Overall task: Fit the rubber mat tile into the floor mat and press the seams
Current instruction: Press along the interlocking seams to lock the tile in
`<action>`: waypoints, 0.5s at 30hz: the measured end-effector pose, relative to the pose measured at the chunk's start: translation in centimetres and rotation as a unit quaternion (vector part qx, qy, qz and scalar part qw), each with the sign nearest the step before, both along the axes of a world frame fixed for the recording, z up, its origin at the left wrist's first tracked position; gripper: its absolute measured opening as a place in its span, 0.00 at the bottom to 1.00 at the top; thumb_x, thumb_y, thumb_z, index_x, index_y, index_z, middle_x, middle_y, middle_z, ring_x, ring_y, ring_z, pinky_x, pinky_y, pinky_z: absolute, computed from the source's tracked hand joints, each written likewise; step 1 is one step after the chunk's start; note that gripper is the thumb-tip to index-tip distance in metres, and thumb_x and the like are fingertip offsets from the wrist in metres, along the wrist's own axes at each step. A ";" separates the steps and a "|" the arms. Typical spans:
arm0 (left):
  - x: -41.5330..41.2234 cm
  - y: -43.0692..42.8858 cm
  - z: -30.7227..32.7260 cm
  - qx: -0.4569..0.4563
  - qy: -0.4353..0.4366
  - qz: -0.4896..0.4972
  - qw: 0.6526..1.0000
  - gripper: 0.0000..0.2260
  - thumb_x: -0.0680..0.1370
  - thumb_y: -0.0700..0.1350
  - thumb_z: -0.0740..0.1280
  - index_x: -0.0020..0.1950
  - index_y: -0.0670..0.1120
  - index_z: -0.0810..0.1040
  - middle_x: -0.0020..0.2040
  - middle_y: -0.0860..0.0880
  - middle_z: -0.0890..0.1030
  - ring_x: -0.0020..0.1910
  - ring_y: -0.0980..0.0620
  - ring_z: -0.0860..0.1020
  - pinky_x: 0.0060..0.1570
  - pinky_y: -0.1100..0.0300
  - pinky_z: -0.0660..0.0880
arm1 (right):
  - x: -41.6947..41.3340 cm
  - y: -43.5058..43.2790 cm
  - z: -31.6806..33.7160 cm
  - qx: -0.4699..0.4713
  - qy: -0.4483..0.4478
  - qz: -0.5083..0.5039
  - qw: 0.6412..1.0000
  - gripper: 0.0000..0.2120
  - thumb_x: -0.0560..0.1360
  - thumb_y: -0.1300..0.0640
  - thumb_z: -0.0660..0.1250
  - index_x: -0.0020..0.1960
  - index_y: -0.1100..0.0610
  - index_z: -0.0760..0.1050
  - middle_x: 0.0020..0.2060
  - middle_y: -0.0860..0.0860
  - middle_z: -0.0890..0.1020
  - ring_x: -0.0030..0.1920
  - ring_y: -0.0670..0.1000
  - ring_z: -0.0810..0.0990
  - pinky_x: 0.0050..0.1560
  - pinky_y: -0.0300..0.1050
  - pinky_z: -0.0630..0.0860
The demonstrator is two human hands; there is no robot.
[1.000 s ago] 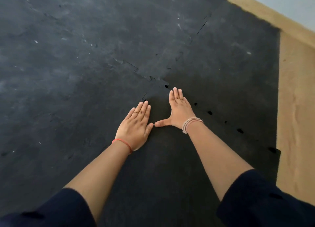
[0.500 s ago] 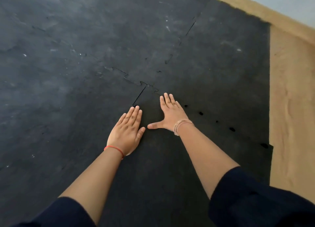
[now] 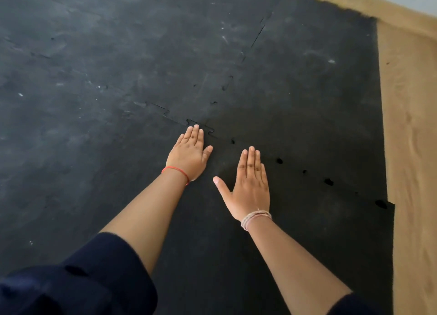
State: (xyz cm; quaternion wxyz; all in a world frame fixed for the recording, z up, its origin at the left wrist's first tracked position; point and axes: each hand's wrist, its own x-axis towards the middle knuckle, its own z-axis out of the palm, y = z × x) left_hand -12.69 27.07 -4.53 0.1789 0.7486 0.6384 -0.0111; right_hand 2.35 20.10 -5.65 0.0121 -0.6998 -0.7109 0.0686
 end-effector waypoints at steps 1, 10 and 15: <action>0.2 0.4 0.0 -0.007 0.009 0.003 1.000 0.26 0.81 0.53 0.43 0.75 0.41 0.43 0.77 0.45 0.42 0.75 0.50 0.40 0.72 0.57 0.40 | 0.1 0.1 0.0 -0.004 -0.001 0.002 1.000 0.43 0.69 0.29 0.33 0.71 0.60 0.32 0.76 0.56 0.40 0.75 0.53 0.38 0.73 0.48 0.38; 0.3 1.9 2.0 -0.084 0.080 -0.032 0.993 0.26 0.81 0.51 0.43 0.74 0.38 0.42 0.76 0.42 0.42 0.75 0.47 0.41 0.72 0.55 0.43 | 0.5 1.4 1.4 -0.073 0.014 0.041 0.996 0.46 0.69 0.29 0.40 0.75 0.60 0.40 0.76 0.56 0.42 0.76 0.52 0.39 0.72 0.46 0.36; -0.5 0.5 0.8 -0.036 0.046 -0.040 0.997 0.27 0.81 0.51 0.46 0.74 0.41 0.40 0.76 0.44 0.39 0.74 0.49 0.38 0.72 0.56 0.39 | 1.3 3.9 3.6 -0.166 -0.009 0.103 0.981 0.51 0.70 0.29 0.56 0.75 0.62 0.38 0.76 0.56 0.40 0.76 0.54 0.38 0.74 0.48 0.41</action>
